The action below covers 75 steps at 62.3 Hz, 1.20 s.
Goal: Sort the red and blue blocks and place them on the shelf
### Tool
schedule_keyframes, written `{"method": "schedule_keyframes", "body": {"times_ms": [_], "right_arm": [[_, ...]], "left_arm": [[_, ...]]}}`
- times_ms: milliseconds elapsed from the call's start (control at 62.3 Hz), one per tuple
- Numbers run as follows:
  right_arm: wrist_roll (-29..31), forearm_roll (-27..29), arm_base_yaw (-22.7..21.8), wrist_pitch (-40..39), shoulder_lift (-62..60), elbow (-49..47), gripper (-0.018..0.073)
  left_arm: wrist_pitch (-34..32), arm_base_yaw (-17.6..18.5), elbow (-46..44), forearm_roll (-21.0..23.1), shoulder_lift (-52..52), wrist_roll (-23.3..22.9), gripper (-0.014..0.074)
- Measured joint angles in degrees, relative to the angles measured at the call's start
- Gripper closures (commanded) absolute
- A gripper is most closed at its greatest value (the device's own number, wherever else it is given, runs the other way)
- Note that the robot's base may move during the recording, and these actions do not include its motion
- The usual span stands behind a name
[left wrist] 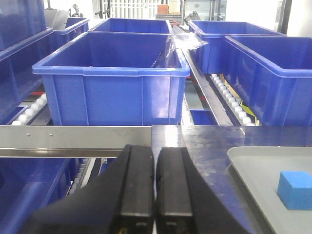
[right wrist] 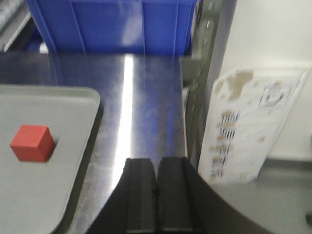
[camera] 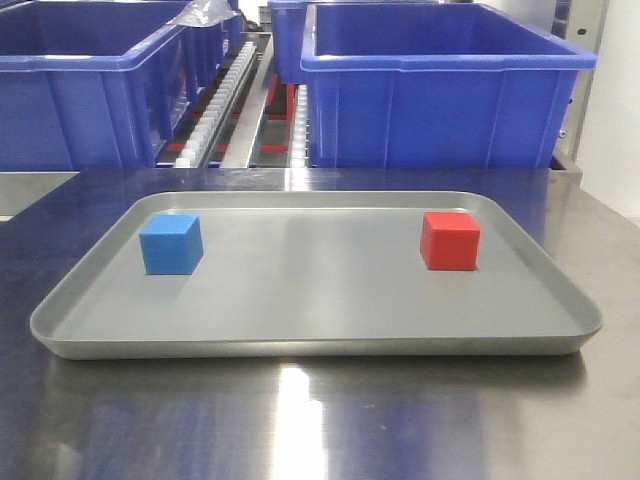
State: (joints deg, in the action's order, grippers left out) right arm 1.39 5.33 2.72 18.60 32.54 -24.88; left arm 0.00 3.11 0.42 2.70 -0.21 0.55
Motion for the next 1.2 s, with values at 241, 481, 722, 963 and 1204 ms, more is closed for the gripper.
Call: {"method": "schedule_keyframes", "body": {"times_ms": [241,481,722,963,1204], "right_arm": [[-3.0,-8.1,9.8,12.1,20.0,-12.9,0.0458],[-18.9,-9.1,19.3,19.1,36.0,-24.6,0.0030],[-27.8,-9.3,23.2,29.0,48.7,-37.3,-0.0013],[-28.3,-9.5,25.1,39.5,59.9,-50.7,-0.0013],[-28.5,-9.1,25.3,43.7,68.1,-60.3,-0.0013]], "left_arm": [[0.0,0.0,0.0,0.0,0.0,0.0,0.0472],[0.0,0.0,0.0,0.0,0.0,0.0,0.0472],[0.0,0.0,0.0,0.0,0.0,0.0,0.0472],[0.0,0.0,0.0,0.0,0.0,0.0,0.0472],[0.0,0.0,0.0,0.0,0.0,0.0,0.0472]]}}
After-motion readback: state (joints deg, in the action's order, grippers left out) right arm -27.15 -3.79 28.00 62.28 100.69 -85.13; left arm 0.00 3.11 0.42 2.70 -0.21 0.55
